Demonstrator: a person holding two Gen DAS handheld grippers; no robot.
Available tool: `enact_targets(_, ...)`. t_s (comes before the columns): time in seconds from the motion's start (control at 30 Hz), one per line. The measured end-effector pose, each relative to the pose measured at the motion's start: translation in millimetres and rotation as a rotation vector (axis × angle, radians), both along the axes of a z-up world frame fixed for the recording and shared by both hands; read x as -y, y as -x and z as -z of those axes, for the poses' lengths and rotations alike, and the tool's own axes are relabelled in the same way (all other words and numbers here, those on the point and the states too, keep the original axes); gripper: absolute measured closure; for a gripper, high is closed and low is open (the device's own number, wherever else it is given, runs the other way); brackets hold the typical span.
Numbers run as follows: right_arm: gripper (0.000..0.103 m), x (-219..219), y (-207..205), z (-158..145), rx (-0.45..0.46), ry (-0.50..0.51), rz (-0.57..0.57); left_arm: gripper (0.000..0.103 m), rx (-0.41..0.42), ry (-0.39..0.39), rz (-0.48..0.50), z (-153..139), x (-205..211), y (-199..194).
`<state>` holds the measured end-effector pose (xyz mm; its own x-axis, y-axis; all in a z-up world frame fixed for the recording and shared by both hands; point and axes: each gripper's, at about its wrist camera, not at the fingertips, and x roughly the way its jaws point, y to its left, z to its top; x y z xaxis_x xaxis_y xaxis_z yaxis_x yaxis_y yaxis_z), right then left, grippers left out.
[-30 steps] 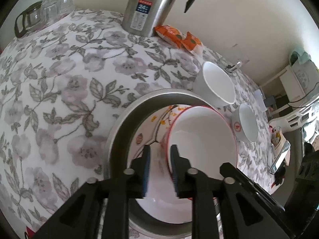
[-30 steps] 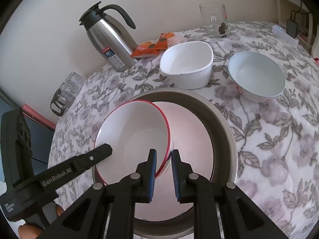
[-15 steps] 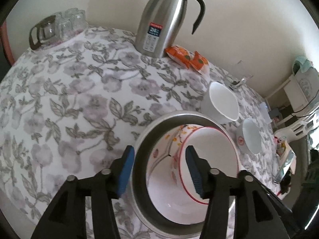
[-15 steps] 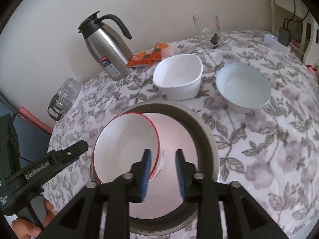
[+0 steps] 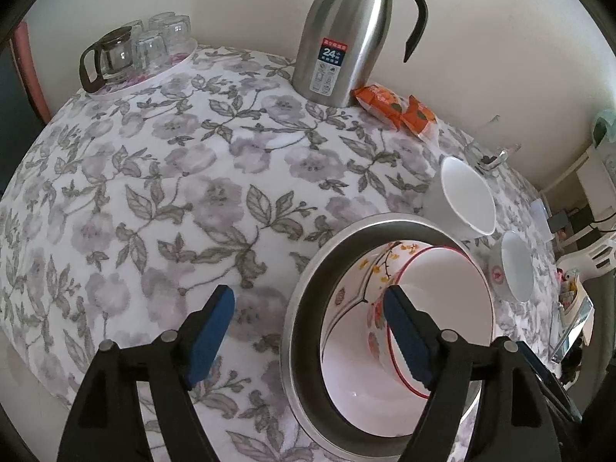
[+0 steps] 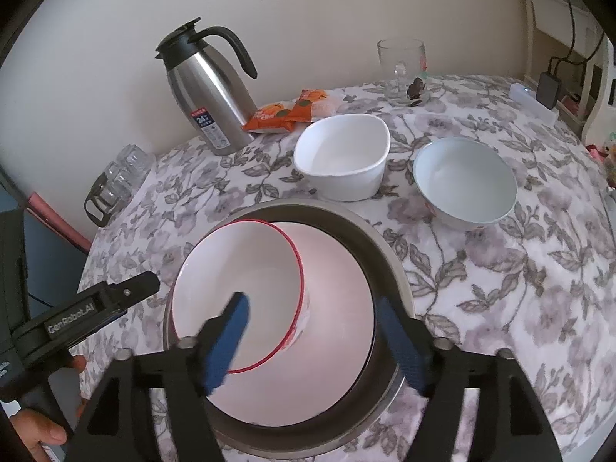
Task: Organize plates and bowls
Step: 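Open both grippers to release the strawberry bowl, then raise both grippers up and away from the basin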
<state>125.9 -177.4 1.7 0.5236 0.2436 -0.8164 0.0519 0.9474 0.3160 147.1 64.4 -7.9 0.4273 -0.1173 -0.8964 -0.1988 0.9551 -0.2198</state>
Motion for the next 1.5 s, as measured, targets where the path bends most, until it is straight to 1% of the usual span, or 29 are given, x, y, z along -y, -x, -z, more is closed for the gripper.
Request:
enact_targets(0.07,0.019,2.3,-0.1,0.4,0.001,0.001,0.008,0.022,-0.002,-0.014,-0.023,1.5,-3.8,0.0)
enact_targets(0.13,0.013,3.9,-0.4,1.0,0.0,0.001,0.014,0.021,-0.005,-0.029,-0.04,3.0,-7.4,-0.4)
enact_targets(0.17,0.012,4.5,-0.5,1.2,-0.001,0.003,0.017,0.019,-0.006,-0.035,-0.049,3.8,-9.9,-0.5)
enact_targets(0.2,0.007,4.9,-0.7,1.4,-0.001,0.005,0.018,0.013,-0.006,-0.038,-0.058,3.9,-11.7,-0.3)
enact_targets(0.23,0.003,5.2,-0.8,1.4,0.001,0.006,0.019,0.011,-0.004,-0.04,-0.068,3.8,-13.8,-0.2)
enact_targets(0.3,0.0,5.5,-0.4,0.5,0.009,0.01,0.021,0.01,0.01,-0.039,-0.088,2.4,-18.2,0.6)
enact_targets(0.43,0.0,7.5,-0.9,-2.2,0.024,0.011,0.03,0.01,0.034,-0.052,-0.1,-1.1,-23.4,-0.8)
enact_targets(0.57,0.0,10.6,-2.6,-9.3,0.063,0.015,0.039,0.01,0.065,-0.061,-0.11,-8.5,-25.3,-4.0)
enact_targets(0.77,0.0,13.1,-9.5,-18.6,0.11,0.053,0.052,0.01,0.158,-0.102,-0.096,-29.7,-22.1,-14.0)
enact_targets(0.87,0.0,18.3,-16.3,-22.5,0.116,0.022,0.046,0.01,0.215,-0.12,-0.086,-43.9,-19.9,-20.1)
enact_targets(0.93,0.0,21.4,-20.0,-25.8,0.126,0.018,0.051,0.009,0.252,-0.123,-0.083,-52.8,-18.7,-24.4)
enact_targets(1.03,0.0,24.0,-27.0,-29.5,0.137,0.039,0.053,0.009,0.288,-0.109,-0.064,-63.6,-14.4,-32.9)
enact_targets(1.17,0.0,27.6,-36.3,-30.2,0.135,0.046,0.047,0.009,0.291,-0.089,-0.021,-65.7,-4.9,-41.7)
enact_targets(1.37,0.0,38.3,-46.4,-38.8,0.153,0.038,0.048,0.009,0.242,-0.095,0.04,-64.0,12.3,-57.2)
enact_targets(1.5,0.0,52.9,-54.9,-46.1,0.18,0.049,0.057,0.009,0.221,-0.074,0.061,-63.8,21.3,-68.2)
